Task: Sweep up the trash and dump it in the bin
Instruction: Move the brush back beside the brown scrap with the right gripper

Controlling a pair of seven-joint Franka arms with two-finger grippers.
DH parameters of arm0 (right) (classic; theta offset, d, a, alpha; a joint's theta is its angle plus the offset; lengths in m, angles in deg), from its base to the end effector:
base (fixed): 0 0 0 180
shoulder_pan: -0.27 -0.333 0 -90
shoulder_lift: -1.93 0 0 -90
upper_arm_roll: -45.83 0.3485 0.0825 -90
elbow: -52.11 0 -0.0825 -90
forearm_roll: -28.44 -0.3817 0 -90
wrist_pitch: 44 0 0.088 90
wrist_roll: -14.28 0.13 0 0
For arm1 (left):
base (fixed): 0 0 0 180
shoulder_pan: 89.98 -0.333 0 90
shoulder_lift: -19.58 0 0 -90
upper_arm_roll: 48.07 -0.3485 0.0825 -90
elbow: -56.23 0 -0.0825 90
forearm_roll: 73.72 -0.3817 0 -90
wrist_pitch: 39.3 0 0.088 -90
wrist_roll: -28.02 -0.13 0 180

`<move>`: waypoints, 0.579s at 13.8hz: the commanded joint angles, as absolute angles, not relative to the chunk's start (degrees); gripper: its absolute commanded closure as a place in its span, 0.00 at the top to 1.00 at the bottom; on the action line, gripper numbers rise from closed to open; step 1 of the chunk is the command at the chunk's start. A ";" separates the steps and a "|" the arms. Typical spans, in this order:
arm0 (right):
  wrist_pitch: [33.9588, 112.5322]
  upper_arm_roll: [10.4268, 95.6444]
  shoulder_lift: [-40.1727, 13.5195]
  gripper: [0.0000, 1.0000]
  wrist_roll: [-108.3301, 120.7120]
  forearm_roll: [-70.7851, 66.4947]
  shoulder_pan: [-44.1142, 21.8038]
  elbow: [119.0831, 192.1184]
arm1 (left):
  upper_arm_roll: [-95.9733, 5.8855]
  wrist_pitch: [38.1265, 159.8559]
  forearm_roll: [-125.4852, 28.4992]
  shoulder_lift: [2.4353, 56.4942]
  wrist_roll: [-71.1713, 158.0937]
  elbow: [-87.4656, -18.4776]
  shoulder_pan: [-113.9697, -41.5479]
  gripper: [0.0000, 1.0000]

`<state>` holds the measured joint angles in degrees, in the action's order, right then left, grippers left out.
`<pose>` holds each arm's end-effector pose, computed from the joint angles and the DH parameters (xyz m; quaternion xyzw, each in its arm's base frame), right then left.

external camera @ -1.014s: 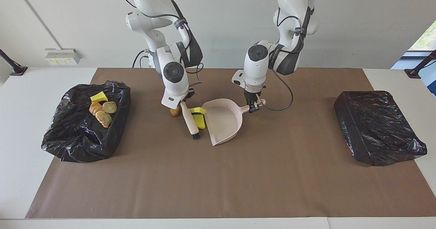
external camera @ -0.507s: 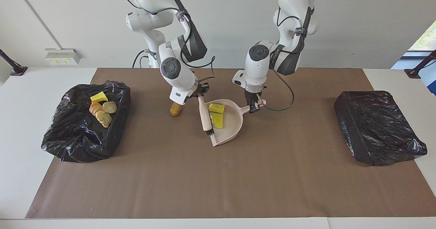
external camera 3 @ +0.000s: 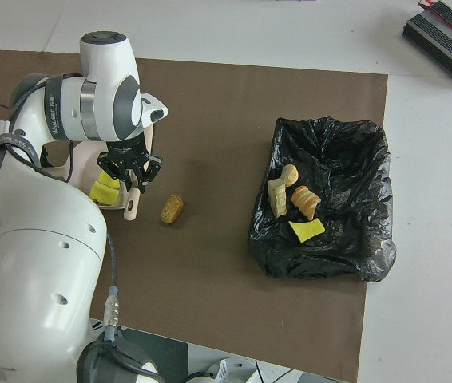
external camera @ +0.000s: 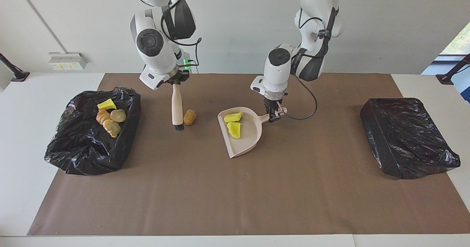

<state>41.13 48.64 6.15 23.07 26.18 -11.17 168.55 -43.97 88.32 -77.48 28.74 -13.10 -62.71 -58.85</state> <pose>0.4448 0.1190 0.4629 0.9711 0.0428 -0.2330 0.0294 0.4722 -0.3284 0.3629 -0.7736 0.6333 0.0049 0.0200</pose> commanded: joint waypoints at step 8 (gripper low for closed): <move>59.69 49.35 17.40 0.00 27.03 24.51 -8.61 195.55 | -44.29 89.81 -83.74 24.77 -12.15 -67.96 -56.75 0.00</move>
<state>56.47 48.63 17.58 26.80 26.78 -9.14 193.69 -43.66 88.41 -82.02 27.97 -13.01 -63.98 -58.11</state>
